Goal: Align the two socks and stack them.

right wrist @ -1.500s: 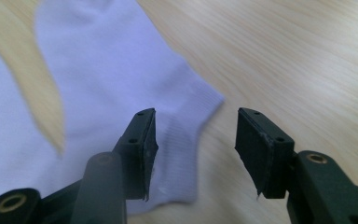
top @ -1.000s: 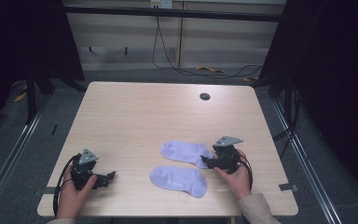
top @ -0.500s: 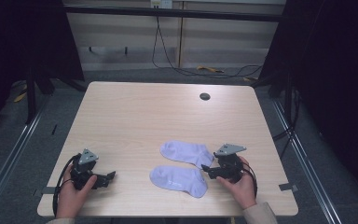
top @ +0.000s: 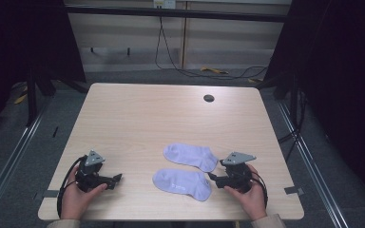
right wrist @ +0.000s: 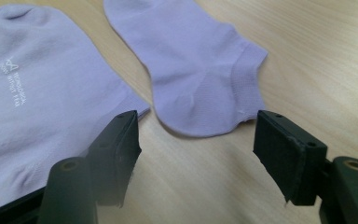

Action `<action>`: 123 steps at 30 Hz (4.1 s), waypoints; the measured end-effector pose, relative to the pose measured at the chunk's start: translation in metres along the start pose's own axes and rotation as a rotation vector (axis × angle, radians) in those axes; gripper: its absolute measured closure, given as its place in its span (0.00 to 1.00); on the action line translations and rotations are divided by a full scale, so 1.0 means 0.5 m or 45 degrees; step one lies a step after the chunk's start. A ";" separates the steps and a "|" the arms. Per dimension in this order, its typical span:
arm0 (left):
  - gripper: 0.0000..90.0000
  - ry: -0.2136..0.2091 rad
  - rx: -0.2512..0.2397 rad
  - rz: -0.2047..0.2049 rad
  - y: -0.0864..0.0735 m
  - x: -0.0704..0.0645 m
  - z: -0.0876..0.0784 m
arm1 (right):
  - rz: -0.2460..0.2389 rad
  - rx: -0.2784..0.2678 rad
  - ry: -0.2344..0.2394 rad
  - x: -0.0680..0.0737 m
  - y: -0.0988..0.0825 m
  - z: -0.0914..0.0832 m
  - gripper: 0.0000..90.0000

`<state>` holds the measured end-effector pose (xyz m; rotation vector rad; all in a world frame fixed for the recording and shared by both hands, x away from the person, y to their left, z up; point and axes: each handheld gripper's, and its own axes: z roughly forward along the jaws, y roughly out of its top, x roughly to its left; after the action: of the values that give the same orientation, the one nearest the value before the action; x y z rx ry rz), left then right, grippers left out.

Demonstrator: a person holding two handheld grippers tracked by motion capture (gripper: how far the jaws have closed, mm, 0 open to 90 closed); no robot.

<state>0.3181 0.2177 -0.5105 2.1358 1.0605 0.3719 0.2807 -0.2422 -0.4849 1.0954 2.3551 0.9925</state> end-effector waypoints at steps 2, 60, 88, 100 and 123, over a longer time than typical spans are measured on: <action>0.14 -0.010 0.001 0.017 0.009 -0.012 0.001 | -0.005 -0.003 -0.001 0.005 -0.001 -0.002 0.37; 0.67 -0.367 0.010 0.311 0.095 -0.213 0.066 | -0.010 0.075 0.101 0.058 0.000 0.013 0.99; 1.00 -0.433 0.067 0.305 0.110 -0.213 0.054 | -0.003 0.053 0.148 0.059 0.001 0.010 1.00; 0.75 -0.430 0.063 0.354 0.097 -0.224 0.074 | 0.005 0.060 0.164 0.058 -0.001 0.012 1.00; 0.98 -0.481 0.019 0.344 0.146 -0.227 0.021 | 0.055 -0.020 0.278 0.047 0.029 -0.026 1.00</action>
<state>0.2954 0.0941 -0.4600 2.2516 0.5654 0.0759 0.2659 -0.2235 -0.4663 1.0852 2.4972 1.1985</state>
